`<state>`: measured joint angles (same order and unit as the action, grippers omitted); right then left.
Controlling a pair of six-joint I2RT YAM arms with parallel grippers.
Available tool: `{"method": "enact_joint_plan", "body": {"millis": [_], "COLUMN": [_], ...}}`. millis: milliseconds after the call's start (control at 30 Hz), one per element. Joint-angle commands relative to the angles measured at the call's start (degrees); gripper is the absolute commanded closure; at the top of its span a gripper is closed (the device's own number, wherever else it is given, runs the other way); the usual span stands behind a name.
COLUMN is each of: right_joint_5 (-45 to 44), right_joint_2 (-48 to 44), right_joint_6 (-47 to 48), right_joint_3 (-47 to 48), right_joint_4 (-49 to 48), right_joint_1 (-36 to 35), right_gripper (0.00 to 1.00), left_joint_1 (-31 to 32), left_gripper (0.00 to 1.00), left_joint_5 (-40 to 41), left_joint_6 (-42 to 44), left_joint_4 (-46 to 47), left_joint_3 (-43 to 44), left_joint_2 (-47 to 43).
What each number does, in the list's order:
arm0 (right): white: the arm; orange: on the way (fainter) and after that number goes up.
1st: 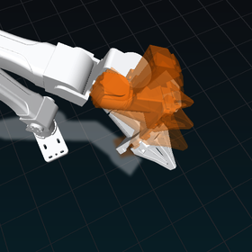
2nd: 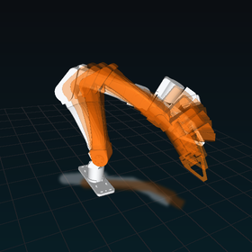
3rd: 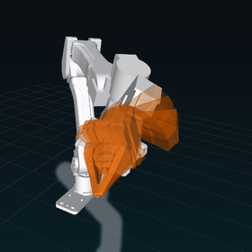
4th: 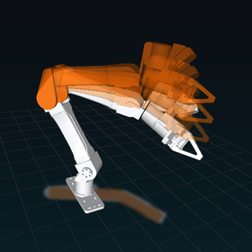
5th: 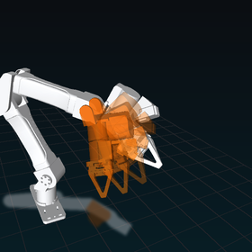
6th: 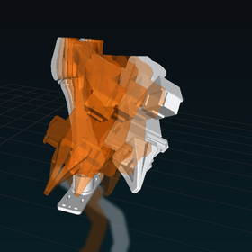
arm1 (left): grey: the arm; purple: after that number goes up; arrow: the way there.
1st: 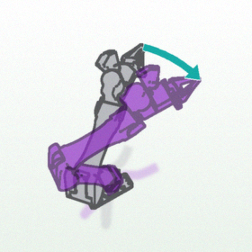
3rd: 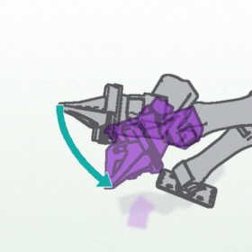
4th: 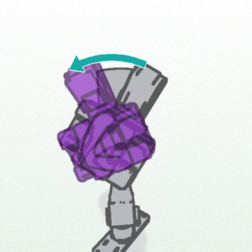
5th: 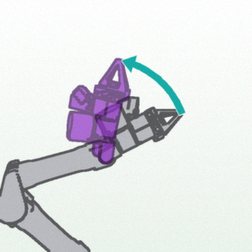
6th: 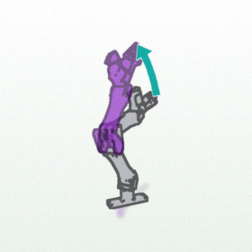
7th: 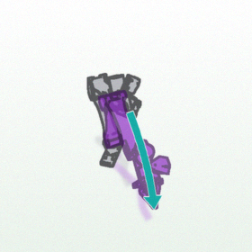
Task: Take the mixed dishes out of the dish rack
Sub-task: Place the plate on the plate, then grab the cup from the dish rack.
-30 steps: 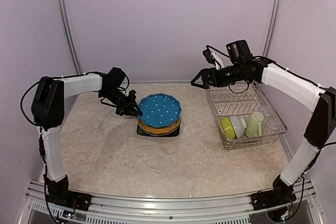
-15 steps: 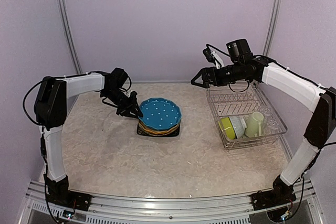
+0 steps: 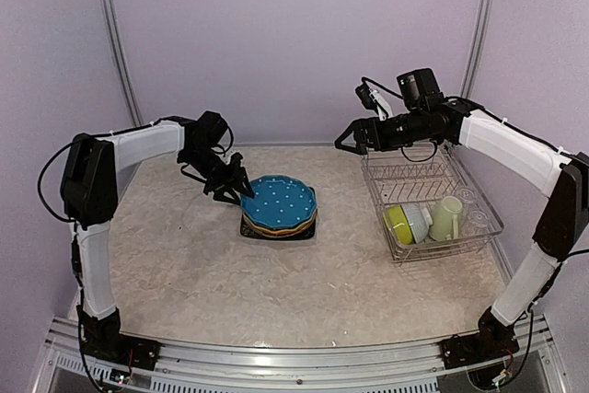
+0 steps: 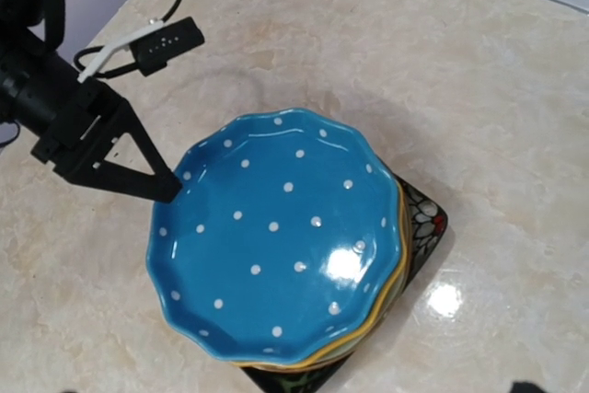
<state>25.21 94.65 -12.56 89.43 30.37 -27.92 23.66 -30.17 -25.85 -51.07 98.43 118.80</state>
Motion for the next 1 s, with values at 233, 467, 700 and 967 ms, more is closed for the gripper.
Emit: {"method": "enact_joint_plan", "body": {"millis": [233, 467, 700, 967], "right_joint_5": [-3.65, -12.26, -30.23, -36.8], "right_joint_2": [-2.76, -5.78, -13.74, -22.95], "right_joint_6": [1.42, 2.8, 4.91, 3.12], "right_joint_3": [1.92, 2.25, 0.22, -3.81], "right_joint_4": [2.7, 4.56, 4.87, 7.39], "right_joint_1": [0.66, 0.98, 1.11, 3.0], "right_gripper": [0.01, 0.01, 0.01, 0.01], "left_joint_1": [1.45, 3.3, 5.21, 5.18], "left_gripper": [0.48, 0.23, 0.01, 0.01], "left_joint_5": [9.87, 14.27, 21.61, 25.71], "left_joint_6": [3.29, 5.03, 7.1, 4.11], "left_joint_4": [-2.54, -0.24, 10.34, 23.95], "left_joint_3": [1.82, 0.4, -5.71, -15.27], "left_joint_2": [-3.61, -6.58, -16.59, -28.49]}}
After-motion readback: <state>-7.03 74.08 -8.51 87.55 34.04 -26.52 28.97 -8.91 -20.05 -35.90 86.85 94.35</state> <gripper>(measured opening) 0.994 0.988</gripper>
